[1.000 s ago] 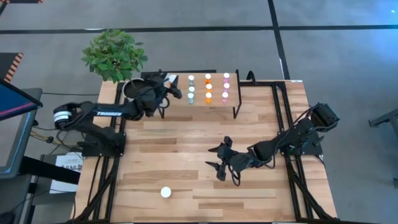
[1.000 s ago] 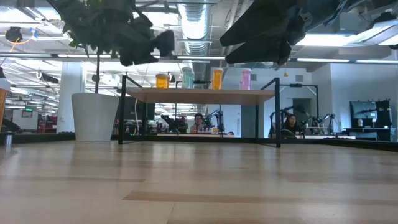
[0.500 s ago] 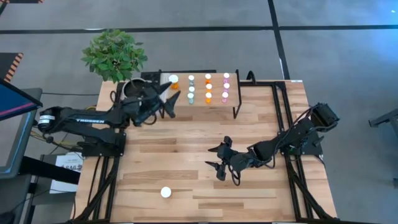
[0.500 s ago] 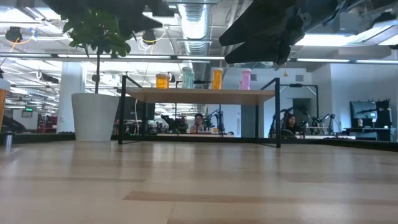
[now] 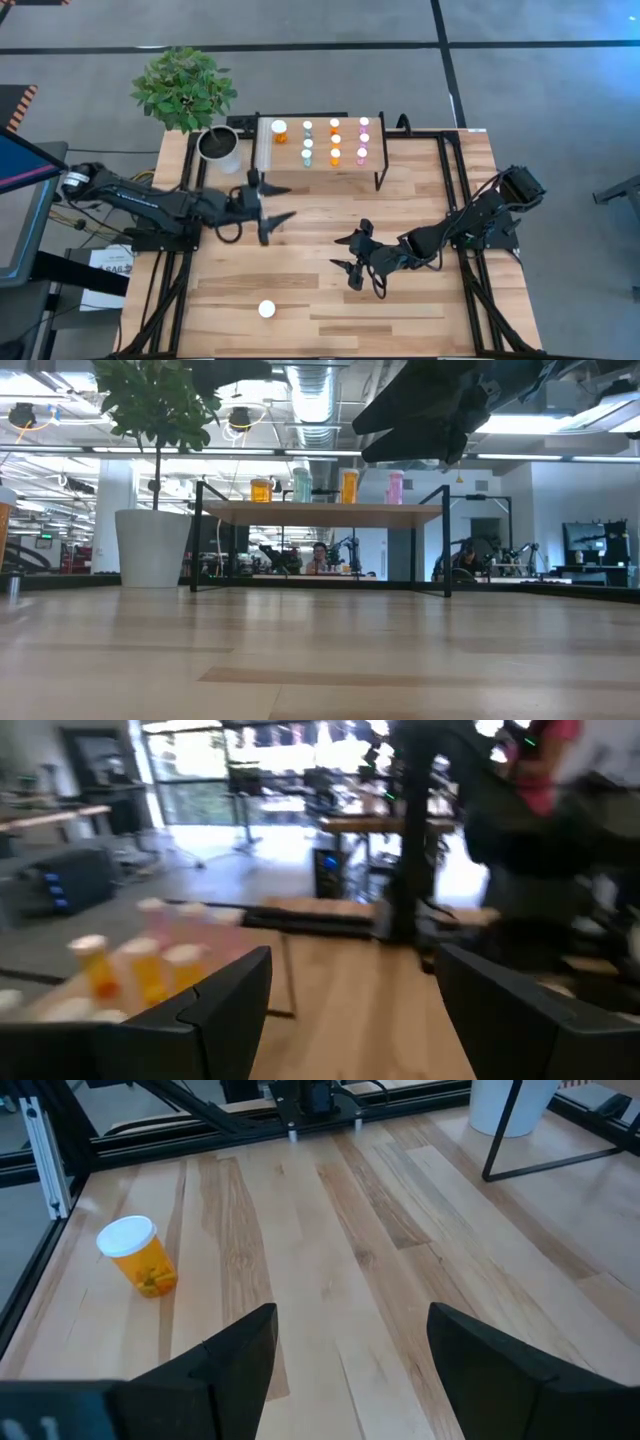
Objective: Pick and place medicine bottles onto shelf by color
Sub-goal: Put the large orange pill bottle on the shelf aligned with the other large orange pill bottle
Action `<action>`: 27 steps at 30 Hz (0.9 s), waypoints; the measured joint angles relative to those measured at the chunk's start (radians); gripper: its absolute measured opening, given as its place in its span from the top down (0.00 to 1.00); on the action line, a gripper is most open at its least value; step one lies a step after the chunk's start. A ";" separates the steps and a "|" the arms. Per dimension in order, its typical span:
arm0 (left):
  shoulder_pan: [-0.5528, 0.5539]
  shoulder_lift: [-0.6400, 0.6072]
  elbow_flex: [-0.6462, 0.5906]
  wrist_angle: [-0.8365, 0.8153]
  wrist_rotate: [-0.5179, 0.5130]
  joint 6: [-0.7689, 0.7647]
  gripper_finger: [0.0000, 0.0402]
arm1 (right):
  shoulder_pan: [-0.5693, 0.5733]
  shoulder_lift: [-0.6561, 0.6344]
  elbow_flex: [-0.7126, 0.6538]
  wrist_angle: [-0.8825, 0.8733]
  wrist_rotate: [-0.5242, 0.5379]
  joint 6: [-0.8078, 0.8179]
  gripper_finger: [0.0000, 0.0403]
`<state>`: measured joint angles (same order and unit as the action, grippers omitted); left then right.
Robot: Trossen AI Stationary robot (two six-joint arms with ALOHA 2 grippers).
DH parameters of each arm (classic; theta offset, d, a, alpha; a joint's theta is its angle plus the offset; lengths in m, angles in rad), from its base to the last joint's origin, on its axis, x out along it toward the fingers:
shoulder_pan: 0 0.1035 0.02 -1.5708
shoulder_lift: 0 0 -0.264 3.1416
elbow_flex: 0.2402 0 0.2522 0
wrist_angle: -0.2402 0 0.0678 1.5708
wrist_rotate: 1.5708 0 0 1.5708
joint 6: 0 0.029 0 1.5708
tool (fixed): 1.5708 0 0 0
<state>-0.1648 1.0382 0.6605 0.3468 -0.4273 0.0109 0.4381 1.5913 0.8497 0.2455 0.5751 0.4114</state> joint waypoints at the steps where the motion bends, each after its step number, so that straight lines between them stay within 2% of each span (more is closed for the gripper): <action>1: -0.019 0.000 0.000 -0.014 0.003 0.004 0.33 | 0.000 0.000 0.000 0.000 0.000 0.000 0.30; 5: -0.091 0.000 0.000 -0.061 0.009 0.004 0.33 | 0.000 0.000 0.000 -0.004 0.000 0.000 0.30; 13: -0.202 0.000 0.000 -0.181 0.153 -0.038 0.33 | 0.000 0.000 0.000 -0.006 0.000 -0.001 0.30; 16: -0.253 0.009 0.001 -0.249 0.185 -0.090 0.33 | 0.000 0.000 0.000 -0.006 0.000 -0.001 0.30; 22: -0.377 0.010 0.001 -0.418 0.185 -0.279 0.33 | 0.000 0.000 0.000 -0.004 0.000 -0.001 0.30; 27: -0.494 0.047 0.002 -0.426 0.188 -0.384 0.33 | 0.000 0.000 0.000 -0.004 0.001 -0.001 0.30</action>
<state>-0.6591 1.0856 0.6621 -0.0790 -0.2390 -0.3732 0.4381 1.5913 0.8497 0.2417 0.5758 0.4107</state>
